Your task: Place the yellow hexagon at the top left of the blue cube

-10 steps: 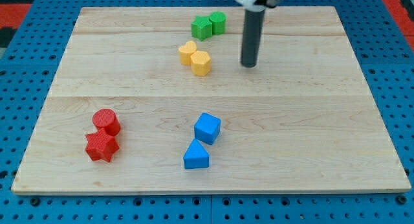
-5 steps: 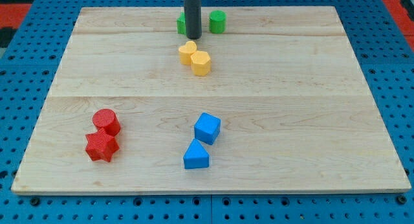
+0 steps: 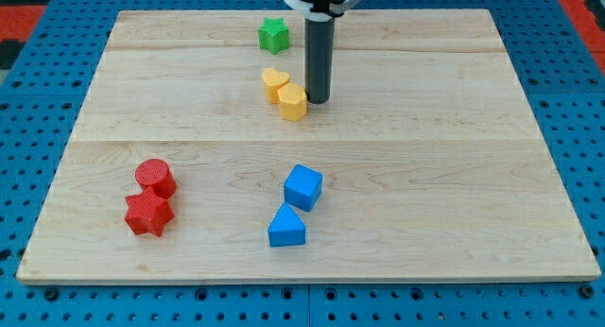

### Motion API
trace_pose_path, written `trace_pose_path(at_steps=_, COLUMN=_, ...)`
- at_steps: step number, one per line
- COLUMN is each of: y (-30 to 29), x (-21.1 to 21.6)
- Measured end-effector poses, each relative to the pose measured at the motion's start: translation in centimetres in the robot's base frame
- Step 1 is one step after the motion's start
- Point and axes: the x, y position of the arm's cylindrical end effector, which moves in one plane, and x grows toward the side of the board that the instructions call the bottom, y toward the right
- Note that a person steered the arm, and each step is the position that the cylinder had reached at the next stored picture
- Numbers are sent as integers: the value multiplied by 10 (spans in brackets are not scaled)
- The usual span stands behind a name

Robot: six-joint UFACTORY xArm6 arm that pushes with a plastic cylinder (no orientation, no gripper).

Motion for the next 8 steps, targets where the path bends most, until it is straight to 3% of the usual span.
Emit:
trace_pose_path(at_steps=1, y=2, x=-29)
trace_pose_path(at_steps=3, y=-24, x=7)
trace_pose_path(at_steps=6, y=-25, x=-2)
trace_pose_path(at_steps=7, y=-31, x=7)
trace_pose_path(at_steps=8, y=-40, x=43)
